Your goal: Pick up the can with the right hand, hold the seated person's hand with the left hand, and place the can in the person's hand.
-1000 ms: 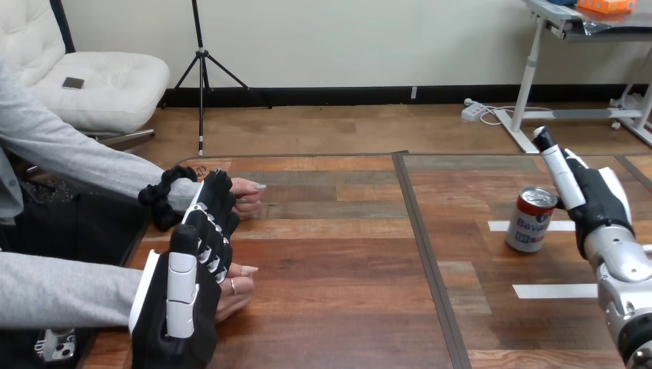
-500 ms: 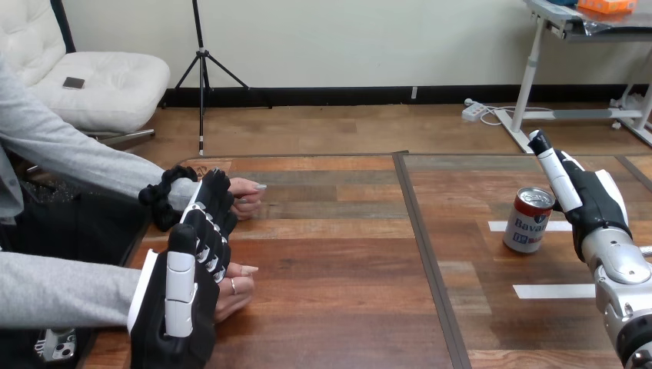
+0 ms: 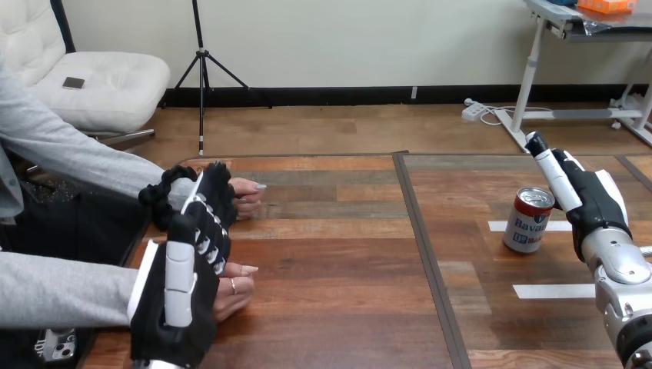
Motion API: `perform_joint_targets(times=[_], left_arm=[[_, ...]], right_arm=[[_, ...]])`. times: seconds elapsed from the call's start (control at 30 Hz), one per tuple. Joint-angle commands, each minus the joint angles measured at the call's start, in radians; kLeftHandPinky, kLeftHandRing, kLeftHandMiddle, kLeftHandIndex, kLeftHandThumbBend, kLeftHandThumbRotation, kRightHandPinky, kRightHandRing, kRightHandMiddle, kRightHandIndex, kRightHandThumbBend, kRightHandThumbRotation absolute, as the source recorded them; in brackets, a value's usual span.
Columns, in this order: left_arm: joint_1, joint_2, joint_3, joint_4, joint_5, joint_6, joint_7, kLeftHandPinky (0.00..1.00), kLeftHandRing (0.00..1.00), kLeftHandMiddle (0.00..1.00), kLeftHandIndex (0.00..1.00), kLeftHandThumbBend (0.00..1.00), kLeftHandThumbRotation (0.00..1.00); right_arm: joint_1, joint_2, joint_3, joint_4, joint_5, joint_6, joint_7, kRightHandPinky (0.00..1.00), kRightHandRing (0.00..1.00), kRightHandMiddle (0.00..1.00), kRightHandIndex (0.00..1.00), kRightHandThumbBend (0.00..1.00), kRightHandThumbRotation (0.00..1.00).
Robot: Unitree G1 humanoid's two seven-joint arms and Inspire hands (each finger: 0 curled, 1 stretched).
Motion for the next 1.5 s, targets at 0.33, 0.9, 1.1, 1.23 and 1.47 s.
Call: perform_joint_targets(times=[0.33,0.9,1.1,1.23,1.47], left_arm=[[-0.071,0.000,0.012,-0.013,-0.008,0.002,-0.002,1.00,1.00,0.98,0.95,0.76,1.00],[-0.085,-0.002,0.019,0.007,-0.003,-0.006,-0.006,1.00,0.99,0.97,0.95,0.77,0.98],[-0.087,-0.001,0.021,0.010,-0.007,-0.010,-0.010,1.00,0.98,0.96,0.94,0.77,0.98],[-0.086,0.002,0.021,0.003,-0.009,-0.006,-0.011,1.00,0.98,0.96,0.94,0.76,0.98],[-0.085,0.004,0.023,-0.001,-0.011,0.002,-0.011,1.00,0.98,0.96,0.94,0.76,0.98]], right_arm=[[-0.063,0.016,-0.009,-0.004,0.012,0.003,-0.005,0.96,1.00,1.00,0.99,1.00,0.92],[-0.065,0.010,0.008,-0.004,-0.007,-0.003,-0.001,0.99,1.00,1.00,1.00,1.00,0.90],[-0.063,0.007,0.023,-0.005,-0.023,-0.005,-0.006,0.94,1.00,1.00,1.00,1.00,0.89],[-0.062,0.004,0.039,-0.005,-0.041,-0.008,-0.014,0.87,0.99,1.00,1.00,1.00,0.88],[-0.061,0.008,0.032,-0.004,-0.036,-0.006,-0.012,0.83,0.99,1.00,1.00,1.00,0.83]])
